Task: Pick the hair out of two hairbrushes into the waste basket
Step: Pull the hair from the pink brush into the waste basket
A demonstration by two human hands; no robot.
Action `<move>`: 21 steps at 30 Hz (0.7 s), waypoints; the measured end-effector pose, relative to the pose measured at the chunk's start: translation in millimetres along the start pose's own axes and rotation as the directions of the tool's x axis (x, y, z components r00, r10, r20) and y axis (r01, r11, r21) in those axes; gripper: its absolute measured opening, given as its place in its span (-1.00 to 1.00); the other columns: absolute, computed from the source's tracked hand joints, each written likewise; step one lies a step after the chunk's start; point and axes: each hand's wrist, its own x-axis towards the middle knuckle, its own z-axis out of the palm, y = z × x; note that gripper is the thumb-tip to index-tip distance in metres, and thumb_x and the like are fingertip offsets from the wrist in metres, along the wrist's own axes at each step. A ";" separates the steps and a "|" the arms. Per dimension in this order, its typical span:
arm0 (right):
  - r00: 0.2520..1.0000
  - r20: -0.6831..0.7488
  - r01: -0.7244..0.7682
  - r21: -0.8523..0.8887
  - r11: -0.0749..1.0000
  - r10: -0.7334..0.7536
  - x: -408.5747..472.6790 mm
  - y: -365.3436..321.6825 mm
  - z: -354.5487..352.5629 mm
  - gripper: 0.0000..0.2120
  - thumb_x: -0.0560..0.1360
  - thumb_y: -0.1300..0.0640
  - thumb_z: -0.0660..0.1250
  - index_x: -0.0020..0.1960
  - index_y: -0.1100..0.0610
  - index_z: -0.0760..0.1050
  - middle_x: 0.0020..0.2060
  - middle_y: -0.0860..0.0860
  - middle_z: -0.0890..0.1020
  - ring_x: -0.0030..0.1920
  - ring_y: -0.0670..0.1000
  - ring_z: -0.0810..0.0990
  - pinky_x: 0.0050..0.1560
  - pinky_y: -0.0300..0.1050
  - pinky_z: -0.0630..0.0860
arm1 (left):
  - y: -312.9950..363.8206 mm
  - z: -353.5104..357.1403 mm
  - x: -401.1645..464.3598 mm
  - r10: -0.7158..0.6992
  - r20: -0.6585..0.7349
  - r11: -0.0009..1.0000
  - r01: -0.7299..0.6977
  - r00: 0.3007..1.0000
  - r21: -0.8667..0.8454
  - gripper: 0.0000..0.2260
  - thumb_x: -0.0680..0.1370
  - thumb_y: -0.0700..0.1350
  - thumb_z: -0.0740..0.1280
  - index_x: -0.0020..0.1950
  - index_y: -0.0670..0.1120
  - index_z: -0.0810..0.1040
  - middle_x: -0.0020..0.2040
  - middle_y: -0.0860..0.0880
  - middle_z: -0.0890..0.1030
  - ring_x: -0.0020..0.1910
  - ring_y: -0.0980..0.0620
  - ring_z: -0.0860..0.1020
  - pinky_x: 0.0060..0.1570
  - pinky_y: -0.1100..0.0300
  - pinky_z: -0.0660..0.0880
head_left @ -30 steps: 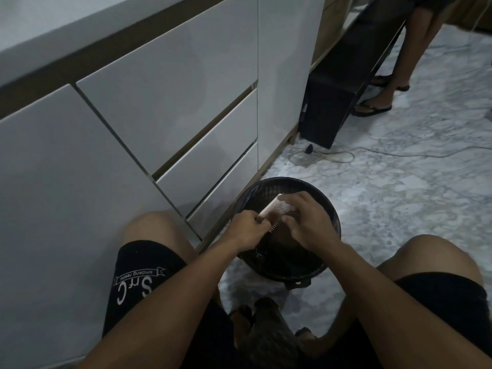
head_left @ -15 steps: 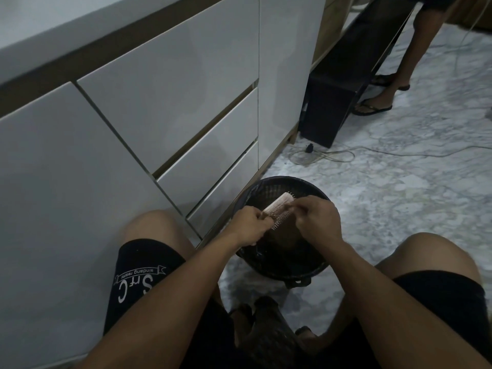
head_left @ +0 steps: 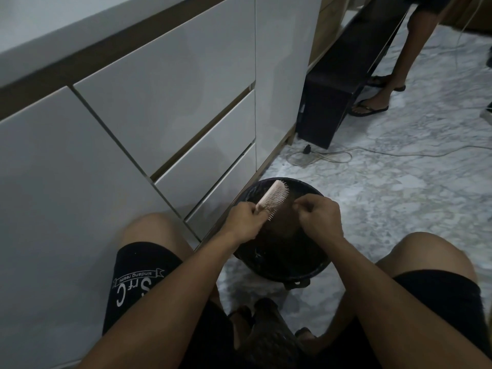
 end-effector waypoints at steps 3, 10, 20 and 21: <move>0.995 0.092 0.039 0.069 0.997 -0.045 1.1 -1.4 -2.4 -0.88 0.44 0.19 0.44 -0.04 0.07 0.64 -0.08 -0.05 0.66 -0.03 -0.06 0.60 -0.05 -0.34 0.40 | 1.1 -4.3 -2.5 -0.066 0.006 0.996 0.066 0.998 -0.067 -0.80 0.55 -0.04 0.31 -0.12 -0.17 0.59 -0.29 -0.05 0.57 -0.43 0.03 0.52 -0.52 0.30 0.39; 0.965 0.177 0.163 0.177 0.971 -0.195 -11.1 -9.5 12.9 -0.62 0.37 0.21 0.52 0.17 0.04 0.59 -0.09 -0.13 0.65 -0.10 -0.18 0.64 0.01 -0.27 0.56 | 6.3 -5.4 -2.0 -0.120 0.085 0.963 0.136 0.989 -0.233 -0.88 0.46 -0.24 0.22 -0.25 -0.19 0.51 -0.33 -0.12 0.54 -0.51 -0.02 0.47 -0.45 0.18 0.36; 0.990 0.142 0.015 0.053 0.998 -0.023 -7.7 -7.1 -0.4 -0.89 0.46 0.16 0.45 -0.03 0.09 0.70 -0.34 -0.17 0.62 -0.21 -0.11 0.61 -0.07 -0.32 0.49 | 1.3 -5.4 6.9 -0.147 -0.014 0.892 0.126 0.989 -0.434 -0.74 0.64 -0.15 0.26 -0.24 -0.17 0.42 -0.38 -0.10 0.38 -0.58 0.05 0.32 -0.51 0.21 0.25; 0.989 0.144 0.010 0.033 0.999 -0.015 -7.1 -6.3 -1.4 -0.88 0.46 0.15 0.44 -0.02 0.09 0.70 -0.27 -0.11 0.66 -0.16 -0.09 0.61 0.02 -0.23 0.50 | 1.1 -5.9 7.5 -0.141 -0.018 0.901 0.121 0.990 -0.417 -0.73 0.64 -0.13 0.26 -0.24 -0.16 0.41 -0.39 -0.09 0.38 -0.57 0.05 0.32 -0.52 0.21 0.25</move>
